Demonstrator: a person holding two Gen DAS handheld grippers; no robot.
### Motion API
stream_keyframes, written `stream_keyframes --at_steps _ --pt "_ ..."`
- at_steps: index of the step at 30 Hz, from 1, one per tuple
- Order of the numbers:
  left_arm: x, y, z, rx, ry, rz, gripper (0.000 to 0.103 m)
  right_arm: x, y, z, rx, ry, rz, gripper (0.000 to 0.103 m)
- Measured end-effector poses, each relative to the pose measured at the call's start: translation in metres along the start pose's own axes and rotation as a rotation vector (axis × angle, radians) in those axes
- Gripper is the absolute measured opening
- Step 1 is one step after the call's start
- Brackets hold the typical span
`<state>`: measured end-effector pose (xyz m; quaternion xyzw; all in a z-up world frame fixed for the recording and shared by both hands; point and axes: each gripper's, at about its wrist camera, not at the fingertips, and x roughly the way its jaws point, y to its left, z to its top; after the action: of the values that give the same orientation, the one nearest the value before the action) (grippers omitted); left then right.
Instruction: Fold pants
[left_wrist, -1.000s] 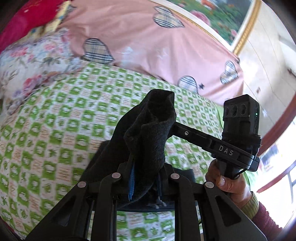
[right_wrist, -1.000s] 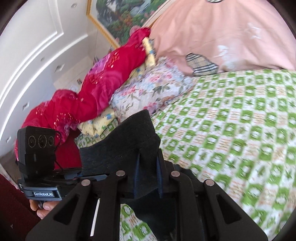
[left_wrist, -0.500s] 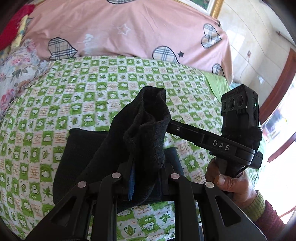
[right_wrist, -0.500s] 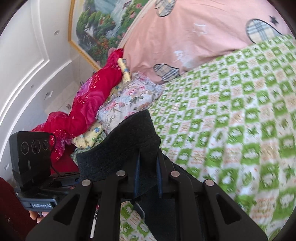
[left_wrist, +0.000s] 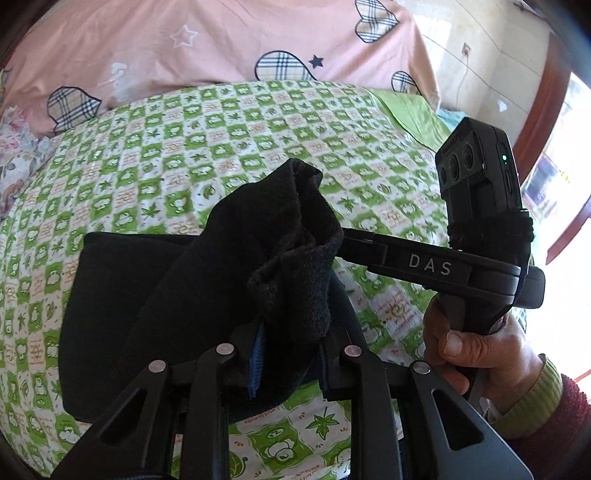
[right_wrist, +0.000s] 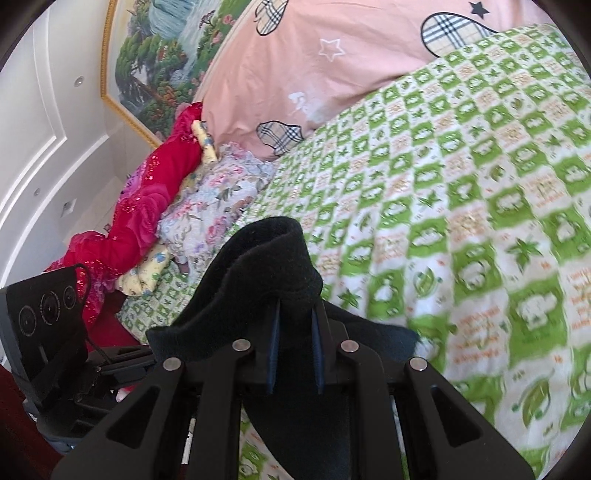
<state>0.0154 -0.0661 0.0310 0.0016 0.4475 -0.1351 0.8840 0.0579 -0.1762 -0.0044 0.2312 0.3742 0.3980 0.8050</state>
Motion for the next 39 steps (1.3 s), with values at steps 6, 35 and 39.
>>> stream_keyframes --at_steps 6,35,39 --pt "0.002 -0.003 -0.009 0.019 0.023 -0.084 0.051 -0.019 -0.007 -0.013 0.058 -0.024 -0.123 0.023" --pt "-0.058 0.072 -0.015 -0.167 -0.061 -0.086 0.072 -0.062 0.053 -0.027 0.087 -0.157 -0.399 0.087" --pt "-0.063 0.096 -0.014 -0.221 -0.068 -0.056 0.073 -0.055 0.069 -0.026 0.041 -0.146 -0.433 0.089"
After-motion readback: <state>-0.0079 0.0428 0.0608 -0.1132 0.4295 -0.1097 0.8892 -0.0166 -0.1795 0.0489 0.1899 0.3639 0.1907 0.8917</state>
